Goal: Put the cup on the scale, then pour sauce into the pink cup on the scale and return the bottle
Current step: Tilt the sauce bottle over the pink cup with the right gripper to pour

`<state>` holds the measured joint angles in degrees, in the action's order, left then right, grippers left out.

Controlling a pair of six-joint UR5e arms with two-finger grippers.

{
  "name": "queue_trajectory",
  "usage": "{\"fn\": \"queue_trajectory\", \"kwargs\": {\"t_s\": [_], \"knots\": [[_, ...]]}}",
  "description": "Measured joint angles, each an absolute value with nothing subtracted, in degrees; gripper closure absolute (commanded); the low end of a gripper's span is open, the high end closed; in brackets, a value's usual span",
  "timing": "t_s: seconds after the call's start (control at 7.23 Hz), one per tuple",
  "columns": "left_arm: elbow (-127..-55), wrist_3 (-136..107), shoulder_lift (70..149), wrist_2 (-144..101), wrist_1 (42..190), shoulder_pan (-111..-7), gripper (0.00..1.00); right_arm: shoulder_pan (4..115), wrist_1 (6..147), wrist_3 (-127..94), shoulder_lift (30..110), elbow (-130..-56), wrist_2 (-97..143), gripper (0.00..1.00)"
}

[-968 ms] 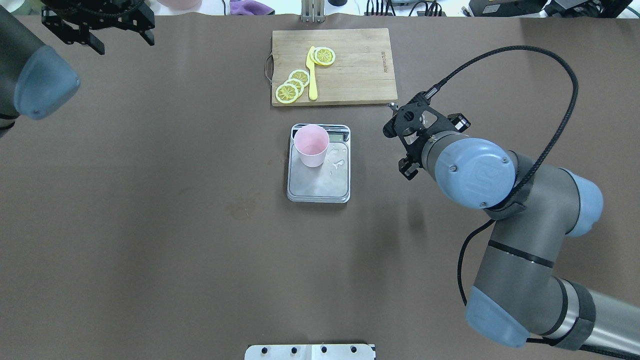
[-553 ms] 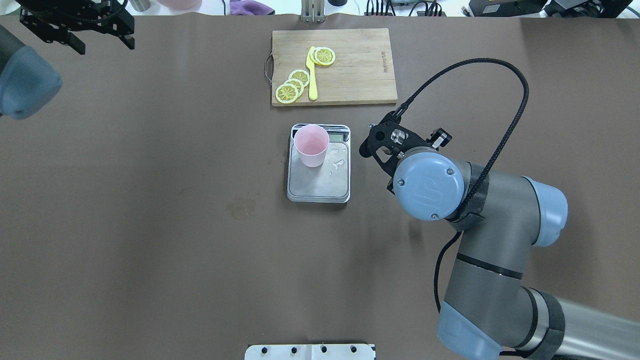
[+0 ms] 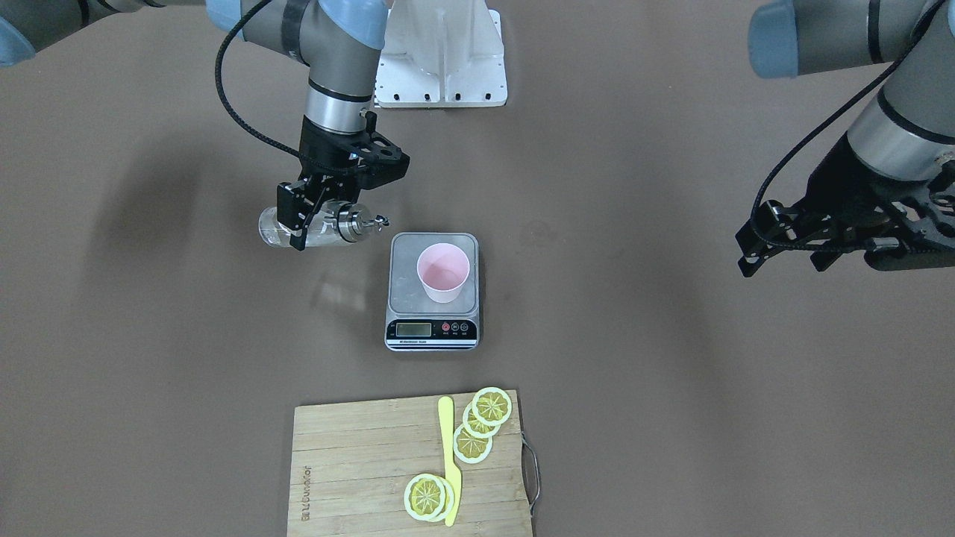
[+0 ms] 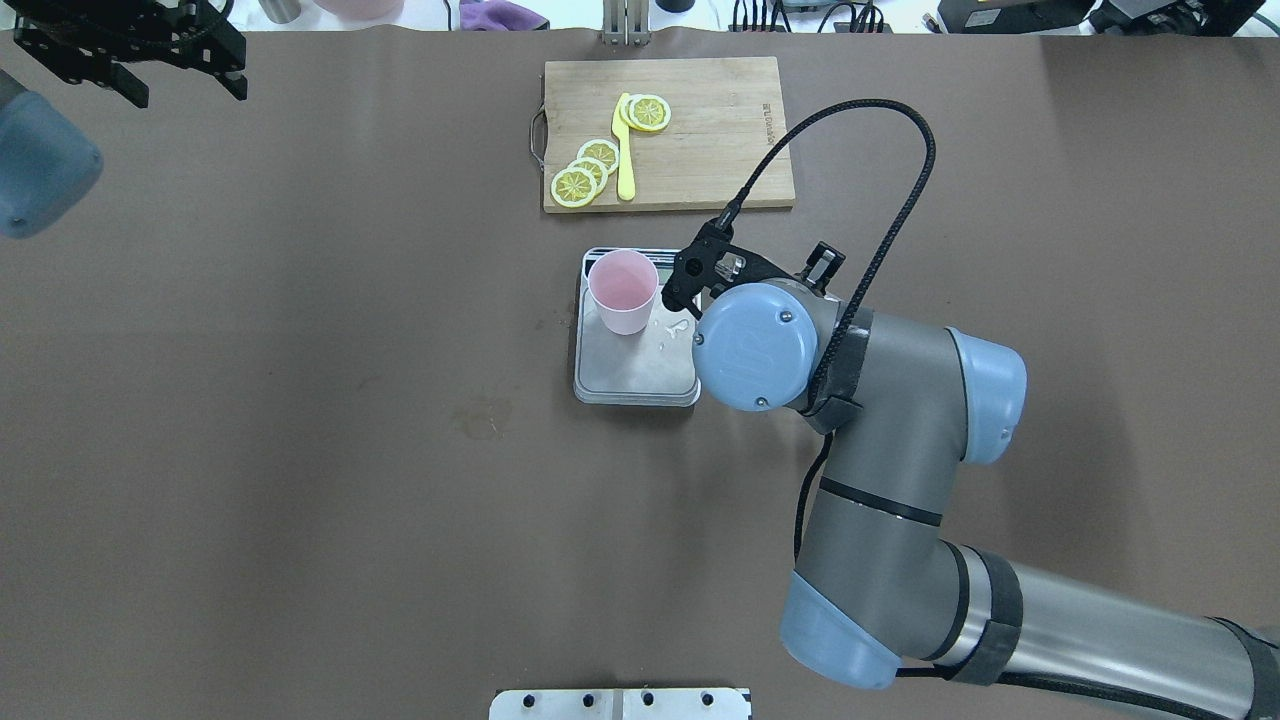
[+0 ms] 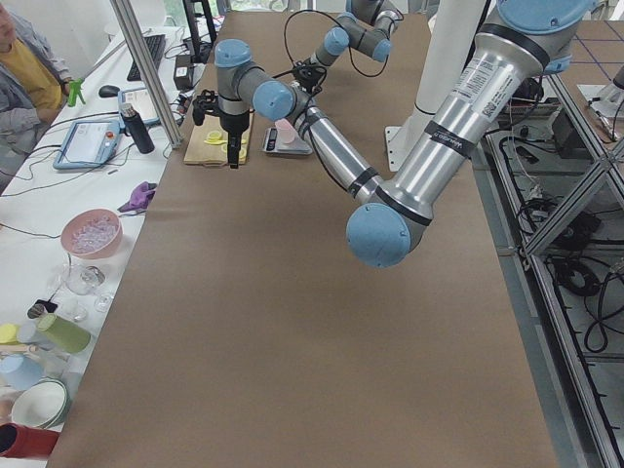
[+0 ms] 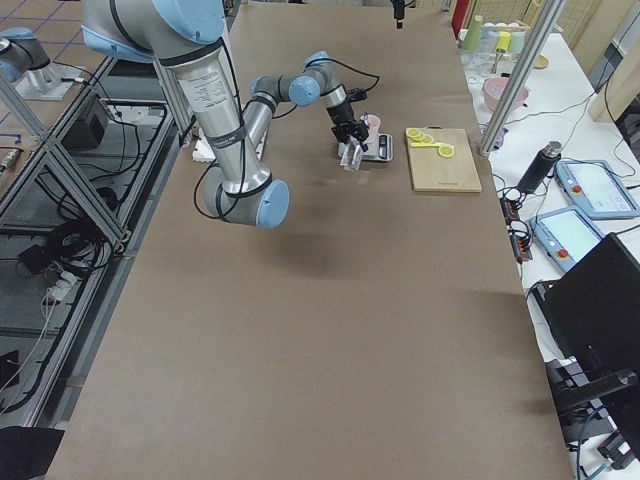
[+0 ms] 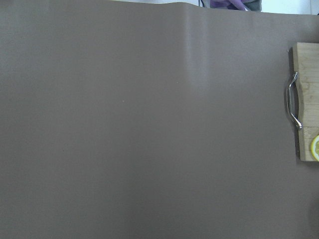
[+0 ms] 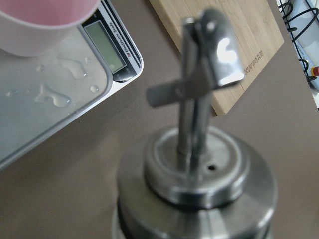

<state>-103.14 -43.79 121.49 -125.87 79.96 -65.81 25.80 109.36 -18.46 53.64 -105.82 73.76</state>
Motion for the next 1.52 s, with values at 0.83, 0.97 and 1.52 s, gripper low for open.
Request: {"fn": "queue_trajectory", "kwargs": {"t_s": [0.83, 0.97, 1.52], "knots": [[-103.0, -43.8, 121.5, -125.9, 79.8, -65.8, 0.05, 26.8, 112.6, -9.7, 46.7, -96.5, 73.8, 1.0], [-103.1, -43.8, 121.5, -125.9, 79.7, -65.8, 0.05, 26.9, 114.4, -7.9, 46.3, -96.4, 73.7, 1.0], [-103.4, -43.8, 121.4, -125.9, 79.6, -65.8, 0.05, 27.1, 122.6, -0.3, 42.6, -95.2, 72.4, 1.0]]}}
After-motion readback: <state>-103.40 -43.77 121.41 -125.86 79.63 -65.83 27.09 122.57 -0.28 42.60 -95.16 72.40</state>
